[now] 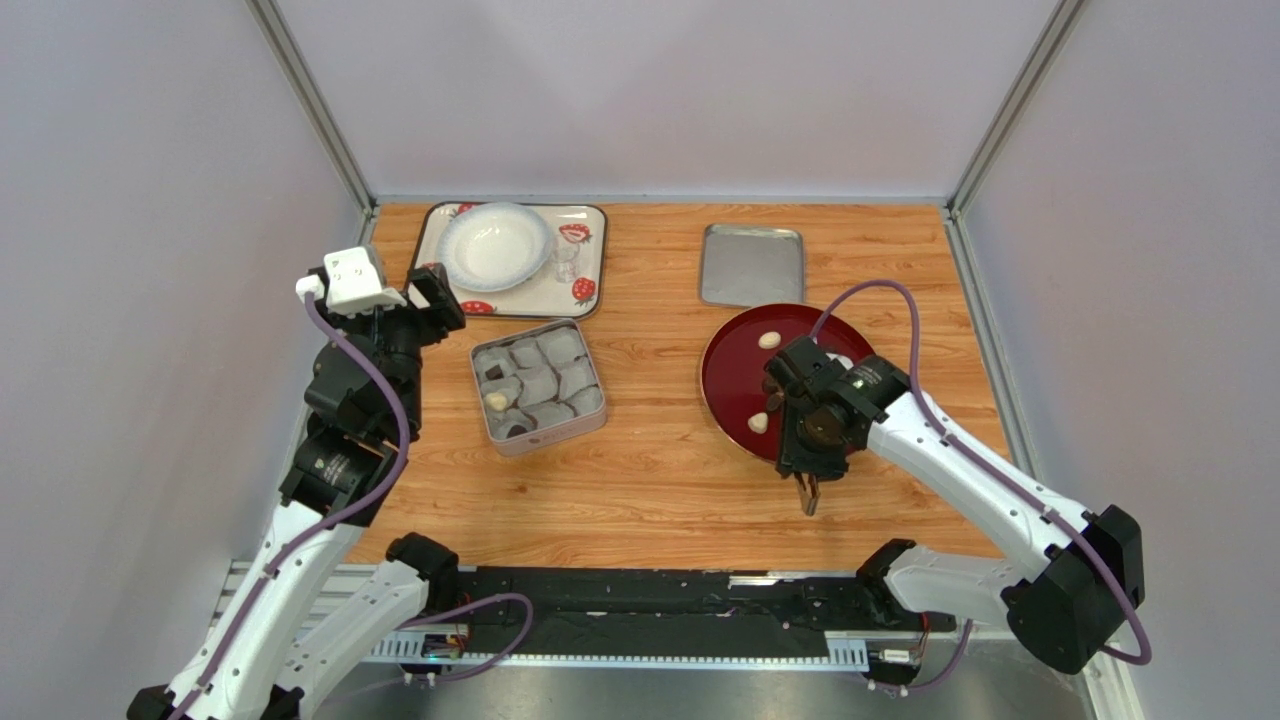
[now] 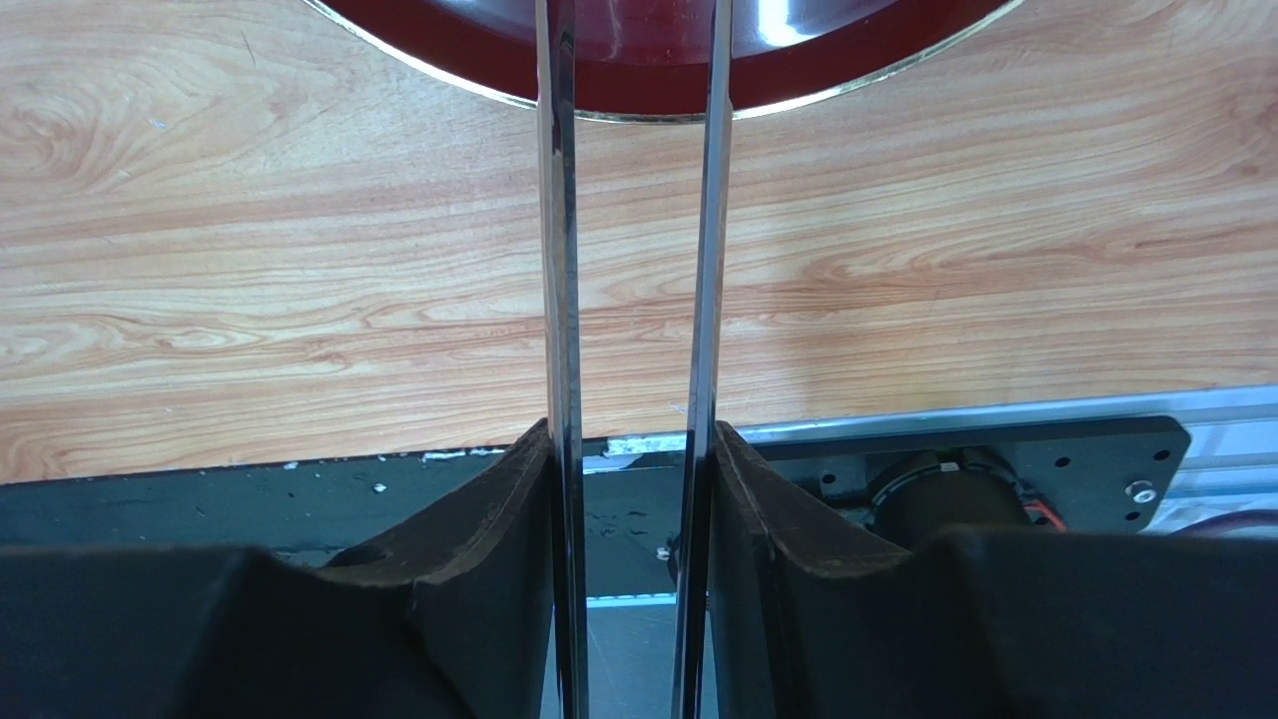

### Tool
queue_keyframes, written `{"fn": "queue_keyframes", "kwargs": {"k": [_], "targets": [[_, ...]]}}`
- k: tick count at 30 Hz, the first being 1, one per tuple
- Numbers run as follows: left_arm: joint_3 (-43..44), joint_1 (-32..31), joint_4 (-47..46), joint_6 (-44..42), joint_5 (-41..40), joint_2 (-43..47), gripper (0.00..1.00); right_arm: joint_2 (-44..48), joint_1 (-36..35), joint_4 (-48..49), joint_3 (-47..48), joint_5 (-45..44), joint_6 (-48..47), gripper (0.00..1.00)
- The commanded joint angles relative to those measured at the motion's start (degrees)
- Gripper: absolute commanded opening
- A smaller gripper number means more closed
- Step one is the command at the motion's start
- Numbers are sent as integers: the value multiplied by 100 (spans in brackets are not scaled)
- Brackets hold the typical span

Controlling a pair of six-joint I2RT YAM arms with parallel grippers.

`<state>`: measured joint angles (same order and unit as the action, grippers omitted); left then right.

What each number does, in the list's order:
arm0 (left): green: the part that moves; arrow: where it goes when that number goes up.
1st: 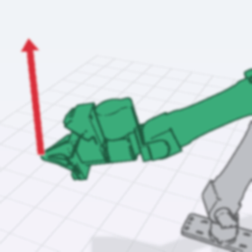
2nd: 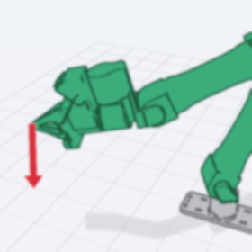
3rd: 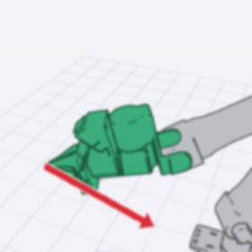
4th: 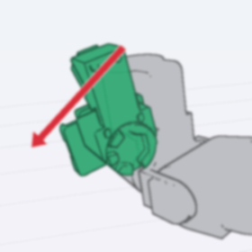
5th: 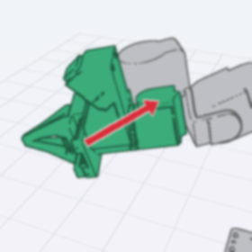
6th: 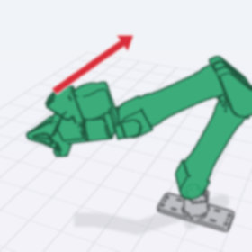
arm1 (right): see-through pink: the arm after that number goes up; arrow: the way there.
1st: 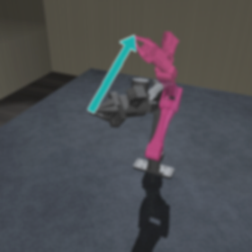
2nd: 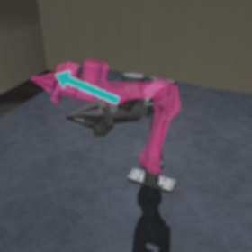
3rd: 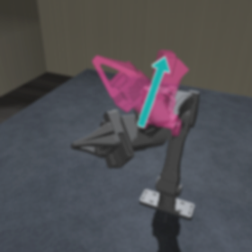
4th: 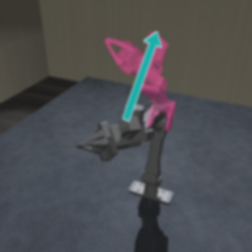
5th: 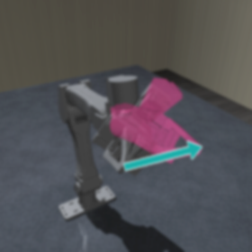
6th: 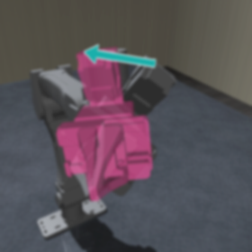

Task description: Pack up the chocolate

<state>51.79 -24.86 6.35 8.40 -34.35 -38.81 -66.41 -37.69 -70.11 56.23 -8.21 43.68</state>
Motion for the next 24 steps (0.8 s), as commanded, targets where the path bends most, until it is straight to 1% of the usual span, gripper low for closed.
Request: {"fn": "queue_keyframes", "kwargs": {"k": [1,6,18,24], "targets": [[-11,52,-125,-58,69,-22,83,-38,69,-82,257,100,-474,40],[6,69,-116,-41,130,-74,83,-91,78,-161,336,170,-729,40],[42,96,-55,-5,174,-215,82,-153,148,-504,556,-199,-1072,40],[50,104,-37,3,192,-259,82,-153,236,-425,460,-199,-1160,40]]}}
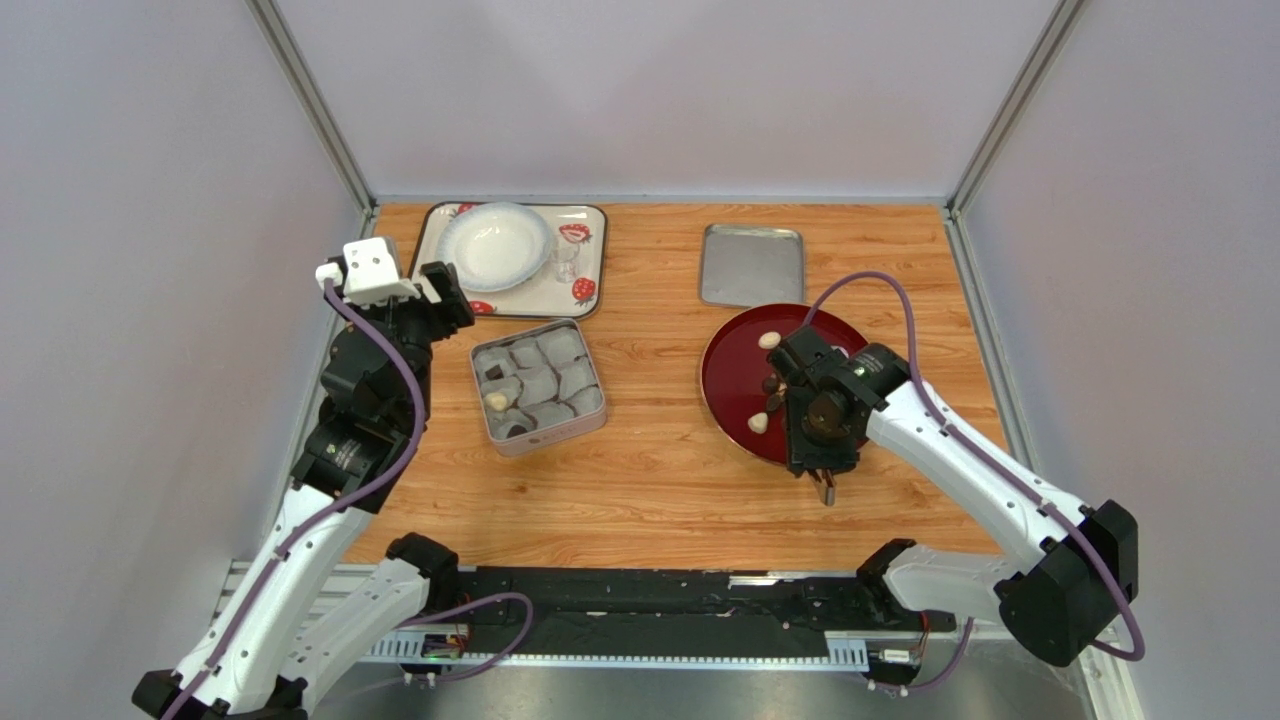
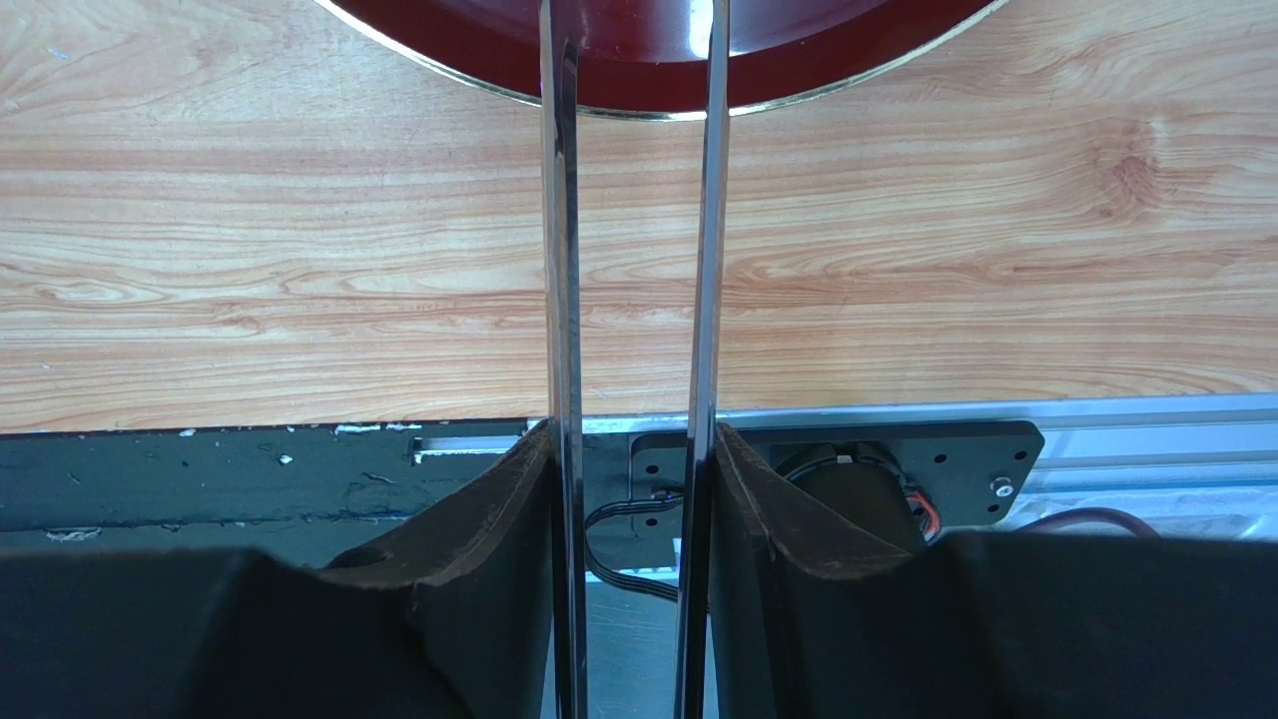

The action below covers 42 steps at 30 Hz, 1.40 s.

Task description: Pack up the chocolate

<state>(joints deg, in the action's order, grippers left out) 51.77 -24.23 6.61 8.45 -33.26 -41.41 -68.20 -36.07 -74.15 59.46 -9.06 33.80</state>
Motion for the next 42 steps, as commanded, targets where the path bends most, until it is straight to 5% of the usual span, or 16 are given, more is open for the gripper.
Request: {"fn": "queue_keyframes", "kwargs": {"k": [1,25,35,42], "targets": [[53,50,-55,-1,91,-8,82,27,83,6,101,-105,-181,40],[61,59,-37,8,109,-8,82,-70,136,480,-242,230,-181,38],[61,59,-37,-1,118,54,82,8,136,375,-119,-70,48,19],[61,76,-37,17,161,71,82,369,-13,173,557,62,-286,17]]}}
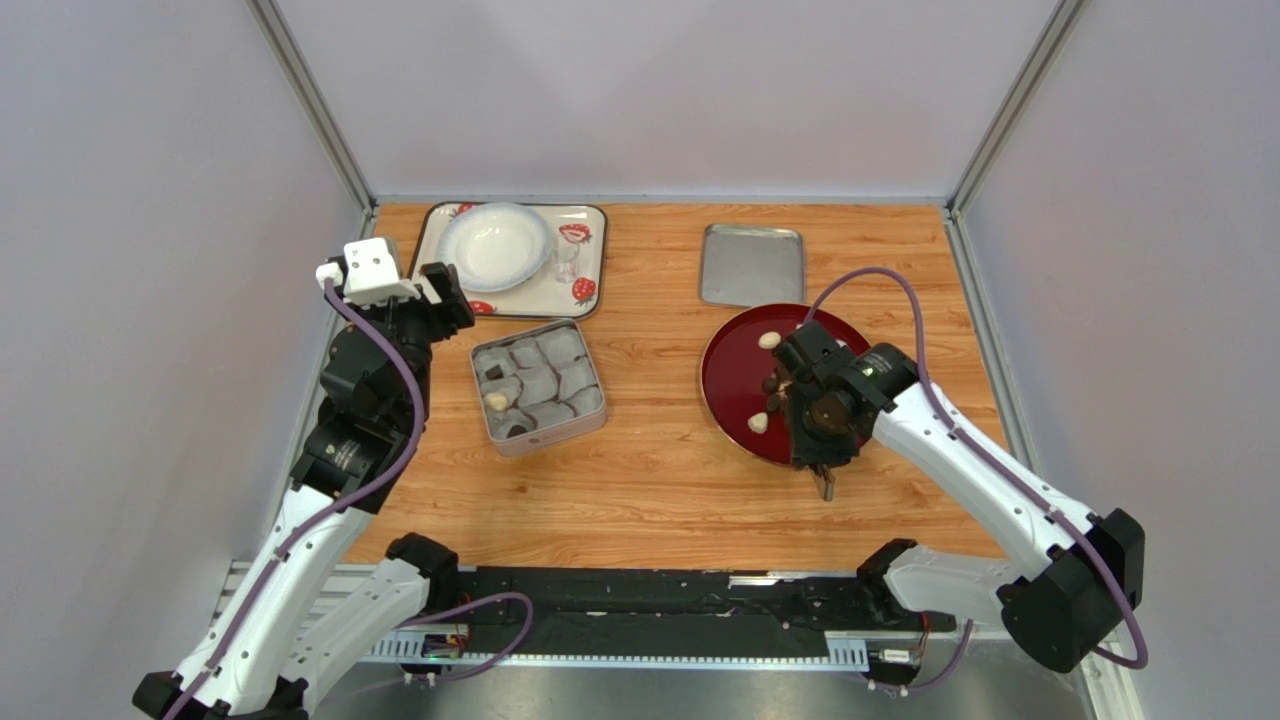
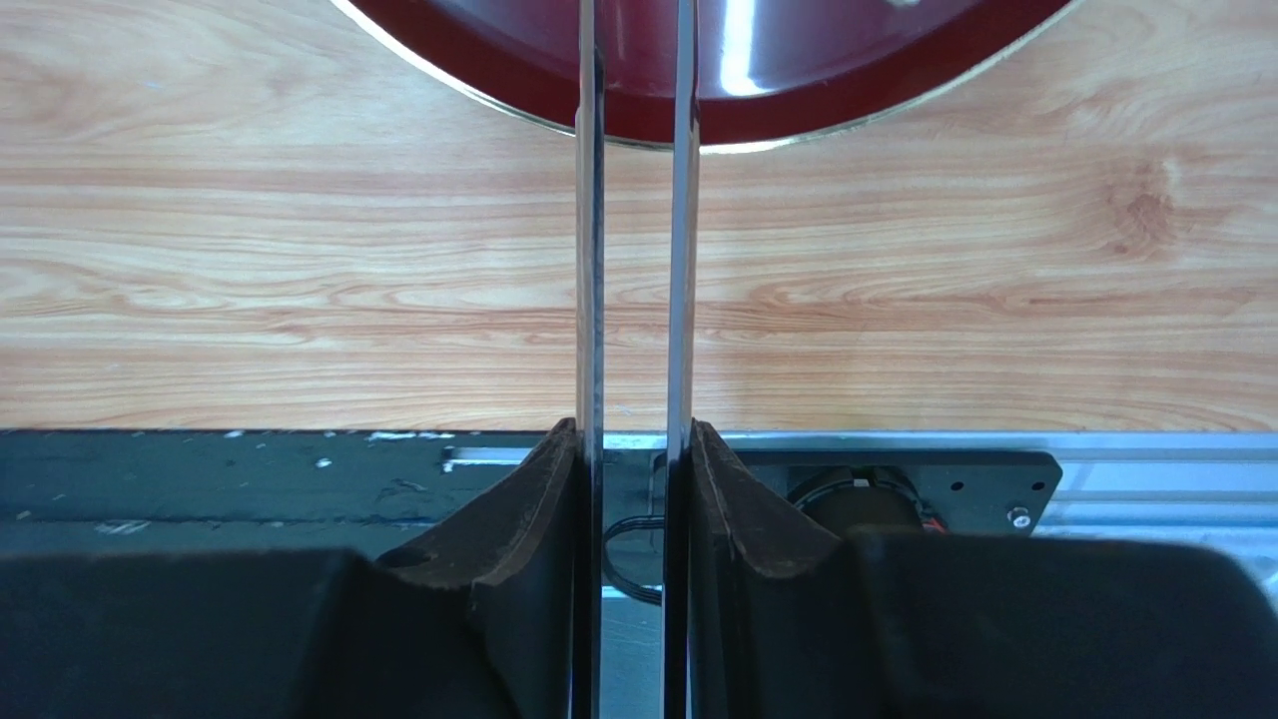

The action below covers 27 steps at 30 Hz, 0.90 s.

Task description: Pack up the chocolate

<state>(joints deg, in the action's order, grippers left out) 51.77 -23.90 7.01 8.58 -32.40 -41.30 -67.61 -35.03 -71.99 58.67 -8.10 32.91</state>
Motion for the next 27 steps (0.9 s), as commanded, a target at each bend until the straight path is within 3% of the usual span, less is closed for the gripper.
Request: {"fn": "queue_keyframes", "kwargs": {"k": [1,9,17,27], "targets": [[61,43,-85,3,59,69,82,302,-162,-52,828,-25,-249,17],[53,52,-94,-32,50,96,82,-269,-899,44,1839,-42,-776,17],[18,61,-147,-58,32,113,82,-1674,-1998,535,2947,45,-1549,17],[-9,96,-182,-41,6,219,82,-3124,-2518,1072,4187,678,-2490,18]]}}
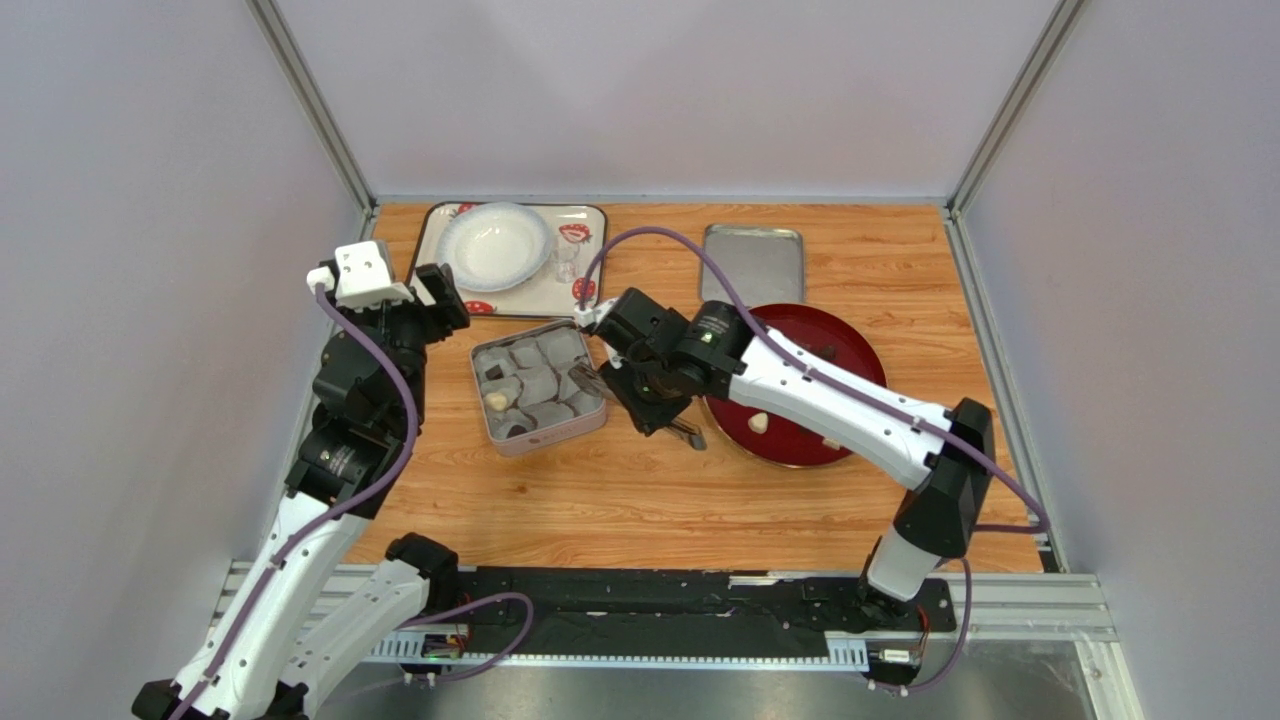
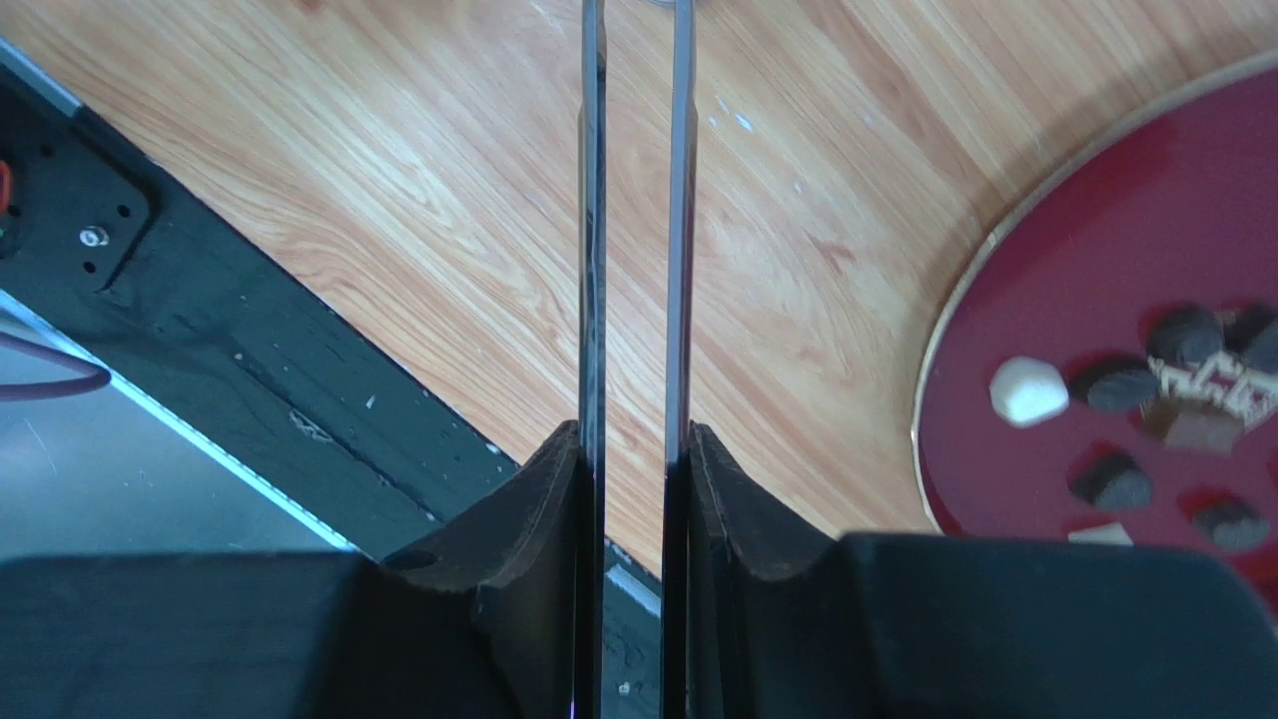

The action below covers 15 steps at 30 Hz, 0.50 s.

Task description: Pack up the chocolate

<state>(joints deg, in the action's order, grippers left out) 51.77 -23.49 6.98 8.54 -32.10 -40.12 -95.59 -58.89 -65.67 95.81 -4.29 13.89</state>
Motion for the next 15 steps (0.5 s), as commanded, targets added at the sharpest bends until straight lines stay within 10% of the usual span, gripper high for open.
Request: {"fn": "queue_keyframes", "kwargs": {"k": [1,15], "targets": [[-9,63,-188,-45,-16,118,82,-424,-166,458,543,324,-633,18],[-35,142,-224,-62,-25,197,82,-1304,-281,669,939,807,-1029,22]]}}
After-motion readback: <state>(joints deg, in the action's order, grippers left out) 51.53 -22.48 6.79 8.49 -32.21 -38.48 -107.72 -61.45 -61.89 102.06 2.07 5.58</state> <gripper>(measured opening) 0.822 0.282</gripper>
